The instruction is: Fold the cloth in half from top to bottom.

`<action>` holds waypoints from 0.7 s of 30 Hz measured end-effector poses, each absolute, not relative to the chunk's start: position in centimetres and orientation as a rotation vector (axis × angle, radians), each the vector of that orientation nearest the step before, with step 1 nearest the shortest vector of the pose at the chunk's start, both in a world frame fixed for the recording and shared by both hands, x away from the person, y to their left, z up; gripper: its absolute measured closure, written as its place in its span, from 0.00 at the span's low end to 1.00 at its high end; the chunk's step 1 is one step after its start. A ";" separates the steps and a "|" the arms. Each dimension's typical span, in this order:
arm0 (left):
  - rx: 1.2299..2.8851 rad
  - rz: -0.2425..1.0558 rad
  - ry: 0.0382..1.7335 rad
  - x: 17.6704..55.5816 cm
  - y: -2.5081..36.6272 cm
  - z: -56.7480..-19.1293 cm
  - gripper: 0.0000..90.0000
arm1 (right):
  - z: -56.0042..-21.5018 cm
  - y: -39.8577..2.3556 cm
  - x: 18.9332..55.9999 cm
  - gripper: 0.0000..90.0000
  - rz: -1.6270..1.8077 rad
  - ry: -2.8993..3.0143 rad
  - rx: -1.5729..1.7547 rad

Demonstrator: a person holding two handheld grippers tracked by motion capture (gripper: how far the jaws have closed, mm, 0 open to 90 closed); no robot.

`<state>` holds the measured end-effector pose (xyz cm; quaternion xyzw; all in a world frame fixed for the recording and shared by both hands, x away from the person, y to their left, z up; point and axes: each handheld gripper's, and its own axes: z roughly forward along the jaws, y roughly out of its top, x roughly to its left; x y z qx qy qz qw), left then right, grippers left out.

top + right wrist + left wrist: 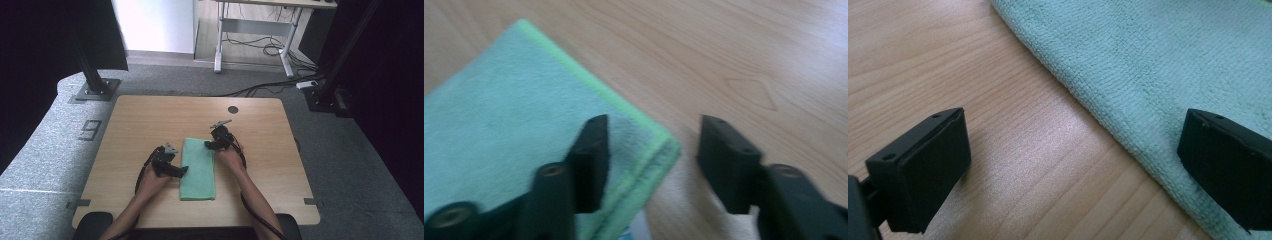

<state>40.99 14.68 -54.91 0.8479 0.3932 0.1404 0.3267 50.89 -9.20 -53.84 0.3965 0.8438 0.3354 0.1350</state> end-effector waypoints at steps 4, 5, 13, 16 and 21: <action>2.221 0.370 1.032 41.0 14.7 -54.9 0.01 | -53.6 -8.8 50.6 0.83 0.969 2.479 1.165; 2.221 0.370 1.032 41.0 14.7 -54.9 0.01 | -53.5 -8.7 50.6 0.88 0.982 2.492 1.173; 2.220 0.371 1.034 41.0 14.7 -54.9 0.01 | -52.7 -8.6 50.2 0.94 0.965 2.499 1.096; 2.219 0.371 1.036 41.0 14.6 -54.9 0.01 | -51.7 -8.7 49.7 0.94 1.021 2.482 1.065; 2.219 0.372 1.039 40.9 14.6 -54.9 0.01 | -49.7 -8.5 48.7 0.94 1.060 2.478 0.971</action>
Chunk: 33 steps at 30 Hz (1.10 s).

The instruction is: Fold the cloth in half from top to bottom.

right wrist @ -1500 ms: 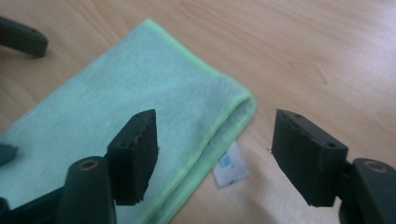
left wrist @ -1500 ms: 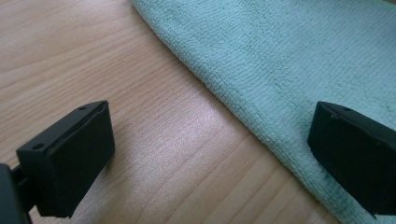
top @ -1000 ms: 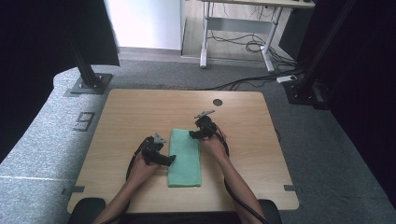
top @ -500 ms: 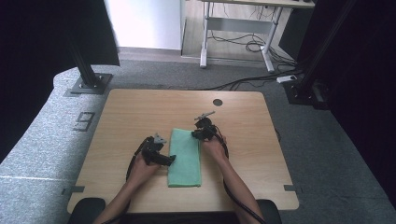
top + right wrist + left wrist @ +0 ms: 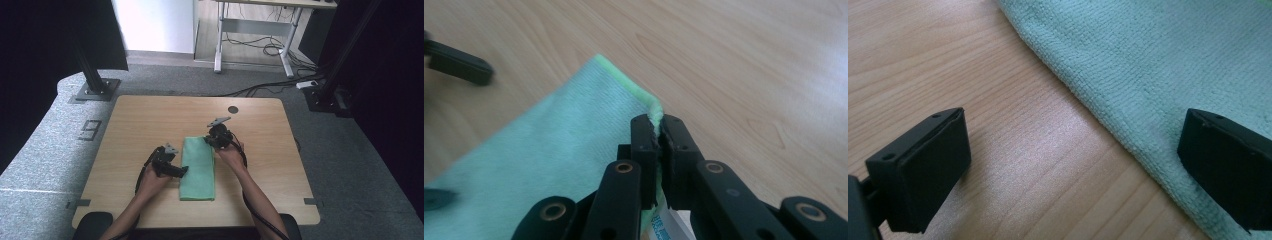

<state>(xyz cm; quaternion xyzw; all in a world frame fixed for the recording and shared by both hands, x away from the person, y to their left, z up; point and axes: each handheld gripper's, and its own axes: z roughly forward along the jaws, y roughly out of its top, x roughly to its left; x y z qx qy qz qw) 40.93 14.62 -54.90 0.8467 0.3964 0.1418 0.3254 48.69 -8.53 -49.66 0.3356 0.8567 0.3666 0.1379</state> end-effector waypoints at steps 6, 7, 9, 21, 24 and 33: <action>2.219 0.374 1.042 40.9 14.6 -54.9 0.01 | -47.8 -8.5 47.0 0.94 1.099 2.488 0.870; 2.219 0.374 1.043 40.9 14.6 -54.9 0.01 | -47.6 -8.6 46.7 0.94 1.102 2.490 0.859; 2.219 0.375 1.045 40.9 14.6 -54.9 0.01 | -47.2 -8.8 46.1 0.93 1.120 2.495 0.843; 2.219 0.375 1.045 40.9 14.6 -54.9 0.01 | -46.1 -9.7 42.5 0.93 1.202 2.521 0.732; 2.215 0.376 1.048 40.9 14.5 -54.9 0.01 | -45.9 -9.9 41.5 0.93 1.211 2.527 0.709; 2.217 0.377 1.047 40.9 14.5 -54.9 0.01 | -46.5 -10.7 38.6 0.93 1.267 2.553 0.681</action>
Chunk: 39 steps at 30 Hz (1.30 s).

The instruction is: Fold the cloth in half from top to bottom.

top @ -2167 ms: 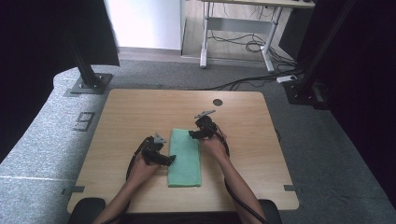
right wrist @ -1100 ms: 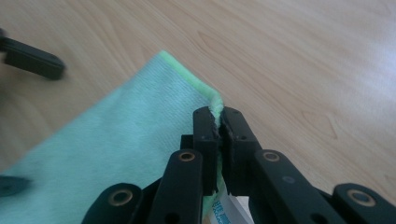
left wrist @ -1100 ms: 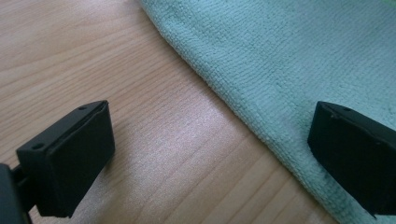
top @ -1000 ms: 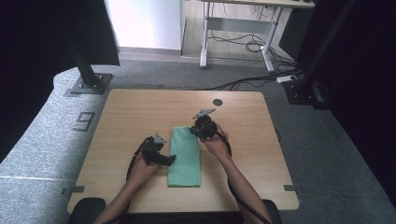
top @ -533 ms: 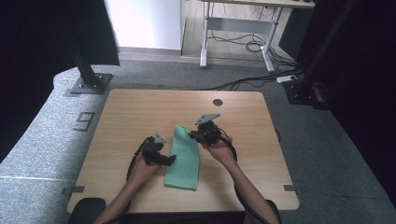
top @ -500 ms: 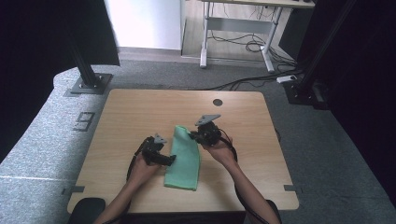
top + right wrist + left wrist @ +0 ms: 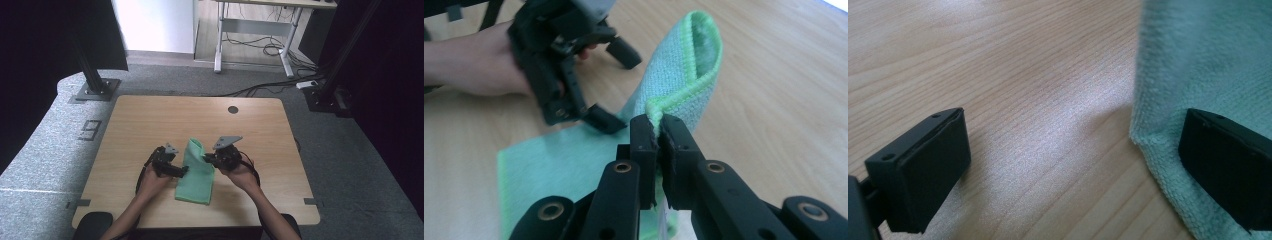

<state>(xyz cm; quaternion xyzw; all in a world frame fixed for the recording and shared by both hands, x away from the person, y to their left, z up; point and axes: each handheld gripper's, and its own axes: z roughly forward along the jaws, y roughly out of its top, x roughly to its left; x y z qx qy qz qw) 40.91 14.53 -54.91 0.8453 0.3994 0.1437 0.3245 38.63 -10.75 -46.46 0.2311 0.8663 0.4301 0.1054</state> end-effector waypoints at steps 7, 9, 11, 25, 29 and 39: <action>2.220 0.378 1.044 40.9 14.6 -54.9 0.01 | -47.0 -11.1 36.7 0.93 1.293 2.577 0.673; 2.220 0.378 1.045 40.9 14.6 -54.9 0.01 | -47.3 -11.2 36.0 0.93 1.294 2.588 0.668; 2.219 0.378 1.045 40.9 14.6 -54.9 0.01 | -47.5 -11.2 35.6 0.93 1.295 2.595 0.667; 2.216 0.379 1.046 40.9 14.5 -54.9 0.01 | -50.3 -11.0 33.1 0.93 1.219 2.687 0.678; 2.216 0.379 1.046 40.9 14.5 -54.9 0.01 | -51.3 -11.0 32.8 0.92 1.194 2.708 0.699; 2.221 0.374 1.039 40.9 14.5 -54.9 0.00 | -53.0 -10.9 32.3 0.90 1.095 2.751 0.722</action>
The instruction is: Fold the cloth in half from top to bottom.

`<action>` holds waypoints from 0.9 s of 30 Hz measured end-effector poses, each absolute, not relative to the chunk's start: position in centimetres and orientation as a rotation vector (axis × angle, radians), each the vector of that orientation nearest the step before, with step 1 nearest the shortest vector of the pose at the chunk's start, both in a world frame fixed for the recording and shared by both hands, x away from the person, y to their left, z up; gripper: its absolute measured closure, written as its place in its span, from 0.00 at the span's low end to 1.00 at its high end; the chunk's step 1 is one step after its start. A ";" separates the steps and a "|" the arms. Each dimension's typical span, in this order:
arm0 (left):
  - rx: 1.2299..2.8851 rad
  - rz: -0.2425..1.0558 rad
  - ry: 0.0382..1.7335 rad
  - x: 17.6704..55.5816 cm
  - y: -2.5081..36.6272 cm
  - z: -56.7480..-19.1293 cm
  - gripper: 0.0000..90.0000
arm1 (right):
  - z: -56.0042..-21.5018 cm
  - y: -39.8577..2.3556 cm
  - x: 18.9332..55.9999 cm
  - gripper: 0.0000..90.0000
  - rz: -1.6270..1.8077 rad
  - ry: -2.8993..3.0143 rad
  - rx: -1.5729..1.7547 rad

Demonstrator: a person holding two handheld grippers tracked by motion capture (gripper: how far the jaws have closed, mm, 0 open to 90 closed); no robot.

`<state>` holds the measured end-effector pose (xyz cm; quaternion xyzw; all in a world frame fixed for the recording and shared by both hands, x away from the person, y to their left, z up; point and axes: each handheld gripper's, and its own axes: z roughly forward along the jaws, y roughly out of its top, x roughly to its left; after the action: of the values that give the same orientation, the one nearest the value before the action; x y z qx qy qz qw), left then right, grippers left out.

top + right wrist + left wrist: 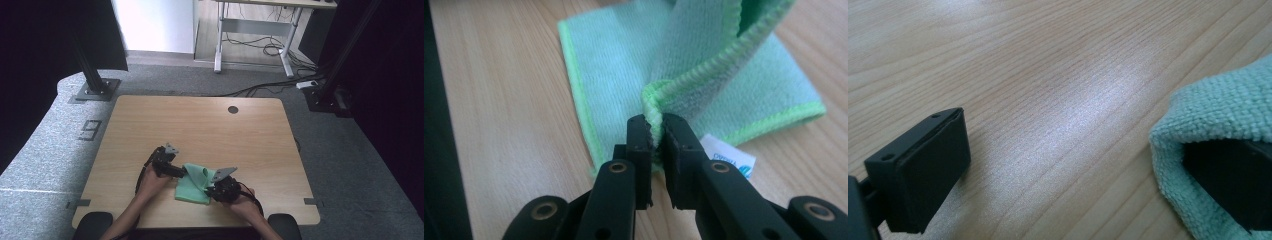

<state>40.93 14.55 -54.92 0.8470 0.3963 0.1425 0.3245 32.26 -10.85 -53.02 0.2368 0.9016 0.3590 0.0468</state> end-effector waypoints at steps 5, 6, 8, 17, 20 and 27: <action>2.236 0.349 1.019 40.8 14.7 -54.8 0.00 | -53.3 -10.8 32.2 0.91 1.084 2.743 0.734; 2.240 0.333 1.018 40.7 14.7 -54.6 0.01 | -53.3 -10.7 32.2 0.91 1.085 2.740 0.734; 2.258 0.289 1.007 40.3 14.9 -54.2 0.05 | -53.3 -10.7 32.2 0.91 1.084 2.736 0.735; 2.259 0.326 0.893 39.2 16.5 -51.0 0.08 | -53.4 -10.8 32.1 0.90 1.088 2.728 0.734; 2.213 0.354 0.925 40.2 16.5 -50.2 0.09 | -53.4 -10.7 32.0 0.90 1.083 2.726 0.735; 2.263 0.374 0.882 43.0 13.4 -49.9 0.09 | -53.4 -10.7 32.0 0.89 1.086 2.726 0.738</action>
<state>43.01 13.40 -49.91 0.8675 0.3382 0.1433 0.3354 31.97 -10.71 -53.37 0.2435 0.8994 0.3584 0.0579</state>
